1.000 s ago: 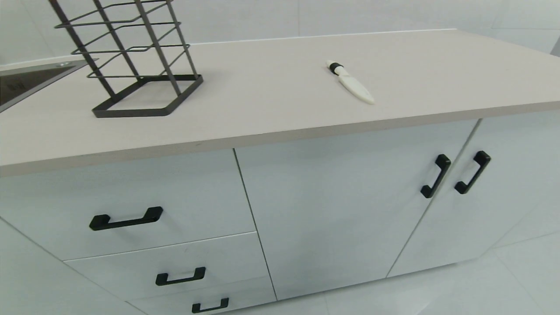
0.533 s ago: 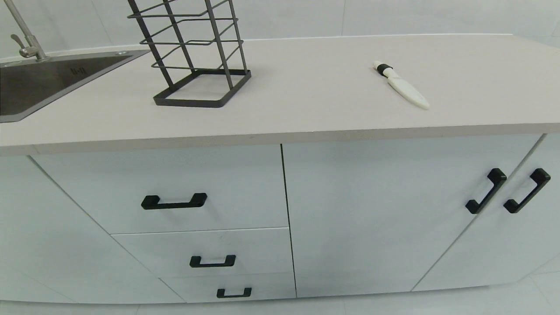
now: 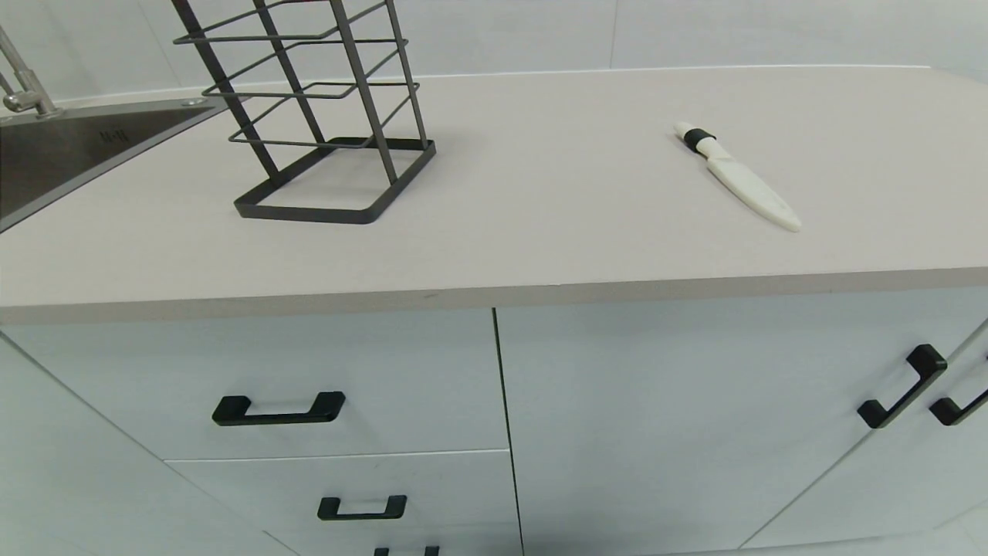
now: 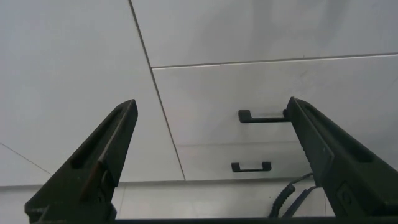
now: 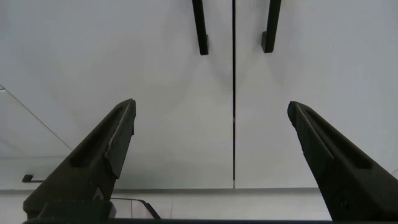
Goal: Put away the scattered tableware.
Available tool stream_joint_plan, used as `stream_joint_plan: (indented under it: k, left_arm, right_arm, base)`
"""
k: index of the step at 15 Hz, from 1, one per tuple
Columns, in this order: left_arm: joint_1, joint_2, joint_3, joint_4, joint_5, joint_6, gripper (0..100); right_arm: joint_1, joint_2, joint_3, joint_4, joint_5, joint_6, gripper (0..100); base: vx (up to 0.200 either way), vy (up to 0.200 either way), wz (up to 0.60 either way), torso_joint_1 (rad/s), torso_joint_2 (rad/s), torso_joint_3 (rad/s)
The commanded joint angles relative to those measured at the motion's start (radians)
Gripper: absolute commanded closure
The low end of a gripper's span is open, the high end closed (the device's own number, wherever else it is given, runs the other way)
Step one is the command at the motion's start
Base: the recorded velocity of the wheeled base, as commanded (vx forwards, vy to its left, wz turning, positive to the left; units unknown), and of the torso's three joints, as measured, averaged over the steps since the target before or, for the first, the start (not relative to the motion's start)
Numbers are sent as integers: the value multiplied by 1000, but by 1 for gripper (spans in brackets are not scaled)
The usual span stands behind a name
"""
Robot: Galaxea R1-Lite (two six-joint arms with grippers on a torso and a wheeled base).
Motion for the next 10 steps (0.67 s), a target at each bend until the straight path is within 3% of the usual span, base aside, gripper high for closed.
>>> stream_joint_plan:
  k: [1,7,10]
  left_arm:
    - [0,1,0,0,0,-1,0]
    - [0,1,0,0,0,-3,0]
    - [0,1,0,0,0,-3,0]
  right_arm:
    - [0,1,0,0,1,0,0]
    - [0,1,0,0,1,0,0]
    - [0,1,0,0,1,0,0]
  base:
    - [0,0,0,0,0,0]
    - [0,0,0,8,-13,-5]
    - [0,0,0,180,-119,-53]
